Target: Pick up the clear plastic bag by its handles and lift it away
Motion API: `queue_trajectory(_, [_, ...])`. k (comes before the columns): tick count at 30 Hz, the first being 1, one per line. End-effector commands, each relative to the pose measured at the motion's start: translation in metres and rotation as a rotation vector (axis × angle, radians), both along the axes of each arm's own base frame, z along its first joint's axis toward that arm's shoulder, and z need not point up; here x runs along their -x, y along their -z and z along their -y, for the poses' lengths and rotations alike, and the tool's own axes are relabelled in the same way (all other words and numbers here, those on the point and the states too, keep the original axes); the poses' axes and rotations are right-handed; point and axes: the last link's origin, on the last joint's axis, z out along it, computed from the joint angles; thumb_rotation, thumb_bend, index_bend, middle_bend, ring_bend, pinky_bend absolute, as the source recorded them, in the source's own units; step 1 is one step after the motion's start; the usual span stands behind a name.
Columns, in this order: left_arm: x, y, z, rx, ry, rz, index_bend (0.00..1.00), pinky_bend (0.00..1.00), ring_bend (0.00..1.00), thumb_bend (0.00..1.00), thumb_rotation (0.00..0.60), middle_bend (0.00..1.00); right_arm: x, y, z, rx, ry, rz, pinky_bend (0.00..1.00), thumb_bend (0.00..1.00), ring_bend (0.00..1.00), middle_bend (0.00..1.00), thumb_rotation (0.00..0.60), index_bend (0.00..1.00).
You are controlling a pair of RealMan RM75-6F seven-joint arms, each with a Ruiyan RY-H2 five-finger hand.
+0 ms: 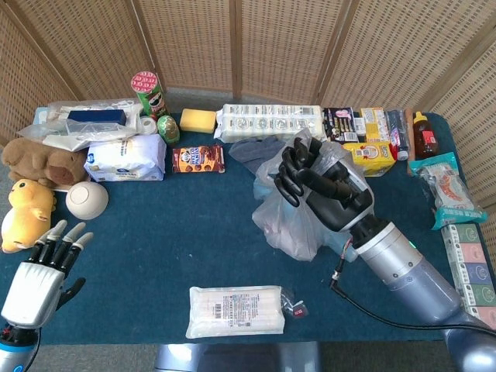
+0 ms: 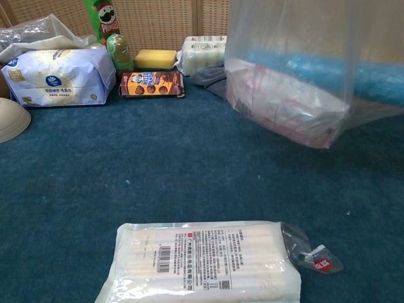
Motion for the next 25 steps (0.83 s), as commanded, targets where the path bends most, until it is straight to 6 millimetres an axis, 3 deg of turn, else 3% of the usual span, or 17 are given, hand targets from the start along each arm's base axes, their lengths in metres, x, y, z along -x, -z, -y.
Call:
queue_trajectory(1, [0.011,0.001,0.008,0.002,-0.052,0.013,0.13,0.16,0.01,0.08,0.600,0.14,-0.005,-0.005,0.001,0.007,-0.003,0.016,0.77,0.16,0.77,0.73,0.600,0.64])
queue_trajectory(10, [0.031,-0.001,0.018,-0.015,-0.153,0.038,0.13,0.16,0.01,0.08,0.600,0.14,-0.007,-0.008,0.006,0.014,0.014,0.020,0.77,0.16,0.77,0.73,0.600,0.64])
queue_trajectory(25, [0.032,0.004,0.019,-0.004,-0.167,0.052,0.13,0.16,0.01,0.08,0.600,0.14,-0.004,-0.006,0.008,0.011,0.024,0.011,0.77,0.16,0.77,0.73,0.599,0.64])
